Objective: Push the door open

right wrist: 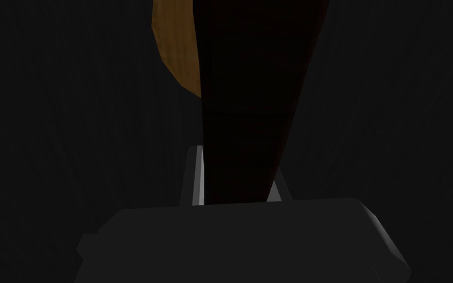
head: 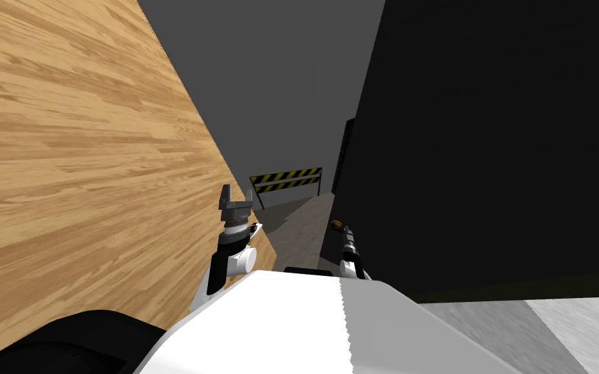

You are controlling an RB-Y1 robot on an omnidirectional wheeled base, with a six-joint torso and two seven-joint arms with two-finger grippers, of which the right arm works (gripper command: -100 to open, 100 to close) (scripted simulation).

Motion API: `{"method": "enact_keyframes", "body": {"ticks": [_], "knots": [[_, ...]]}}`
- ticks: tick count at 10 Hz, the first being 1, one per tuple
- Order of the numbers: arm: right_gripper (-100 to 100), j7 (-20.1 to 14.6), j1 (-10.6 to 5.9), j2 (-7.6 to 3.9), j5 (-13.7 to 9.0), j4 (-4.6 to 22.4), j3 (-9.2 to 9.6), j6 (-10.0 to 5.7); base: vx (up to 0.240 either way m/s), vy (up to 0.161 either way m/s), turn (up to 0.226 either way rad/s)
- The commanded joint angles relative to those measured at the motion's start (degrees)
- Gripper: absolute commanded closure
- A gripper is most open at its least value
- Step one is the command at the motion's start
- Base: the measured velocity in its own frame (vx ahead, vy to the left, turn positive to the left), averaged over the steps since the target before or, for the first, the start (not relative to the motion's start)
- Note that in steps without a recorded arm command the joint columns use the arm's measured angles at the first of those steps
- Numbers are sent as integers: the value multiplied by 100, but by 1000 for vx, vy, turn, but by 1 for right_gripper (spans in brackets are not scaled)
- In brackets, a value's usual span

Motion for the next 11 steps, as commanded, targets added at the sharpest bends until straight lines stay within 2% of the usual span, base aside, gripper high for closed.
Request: {"method": "enact_keyframes", "body": {"ticks": [1,2,4,6,7,9,11], "knots": [[100,65,-7,-94,-81,-53,-151,-58,198,-32,-54],[100,65,-7,-94,-81,-53,-151,-58,138,-25,-7],[100,147,-15,25,-182,-64,-291,-72,231,24,-97],[100,203,-21,231,-251,-72,-387,-81,232,94,-79],[100,214,-23,296,-265,-74,-407,-83,105,159,-56],[100,237,-19,39,-328,-59,-536,-134,62,-2,-49],[100,283,-17,-65,-385,-72,-622,-138,177,-63,-10]]}}
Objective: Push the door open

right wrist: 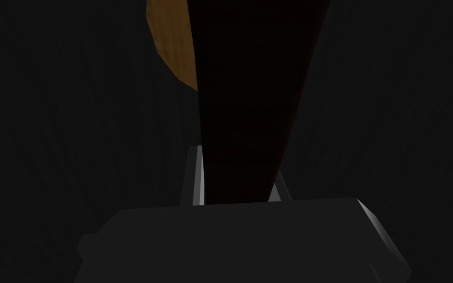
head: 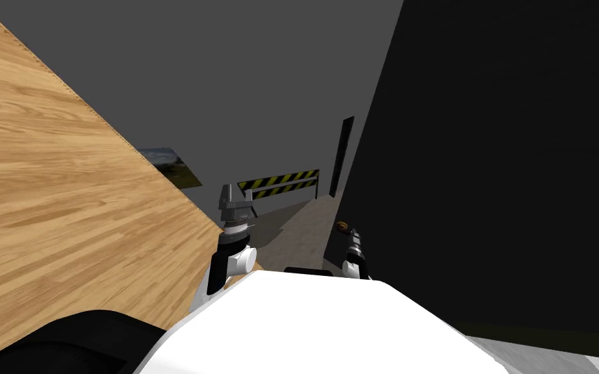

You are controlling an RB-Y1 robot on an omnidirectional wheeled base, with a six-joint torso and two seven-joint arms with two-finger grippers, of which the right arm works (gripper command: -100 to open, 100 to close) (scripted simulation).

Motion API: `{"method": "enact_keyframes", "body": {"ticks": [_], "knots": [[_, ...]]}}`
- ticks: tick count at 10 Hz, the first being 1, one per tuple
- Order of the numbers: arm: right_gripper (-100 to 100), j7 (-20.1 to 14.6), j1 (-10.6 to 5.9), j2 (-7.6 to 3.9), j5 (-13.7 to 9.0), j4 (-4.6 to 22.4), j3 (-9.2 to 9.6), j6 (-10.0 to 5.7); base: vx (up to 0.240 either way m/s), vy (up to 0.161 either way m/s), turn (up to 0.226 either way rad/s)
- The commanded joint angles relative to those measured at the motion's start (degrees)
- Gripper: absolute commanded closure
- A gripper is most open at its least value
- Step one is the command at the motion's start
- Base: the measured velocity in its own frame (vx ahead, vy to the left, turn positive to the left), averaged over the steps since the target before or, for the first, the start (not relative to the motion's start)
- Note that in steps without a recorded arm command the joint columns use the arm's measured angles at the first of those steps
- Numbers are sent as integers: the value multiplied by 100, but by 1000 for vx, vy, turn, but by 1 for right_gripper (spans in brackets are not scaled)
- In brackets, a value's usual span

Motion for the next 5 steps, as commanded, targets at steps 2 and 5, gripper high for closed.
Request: {"method": "enact_keyframes", "body": {"ticks": [2,5], "knots": [[100,48,-120,-227,-113,59,-197,-111,143,-14,-14],[100,136,-116,-168,-224,35,-364,-118,226,28,-58]]}}
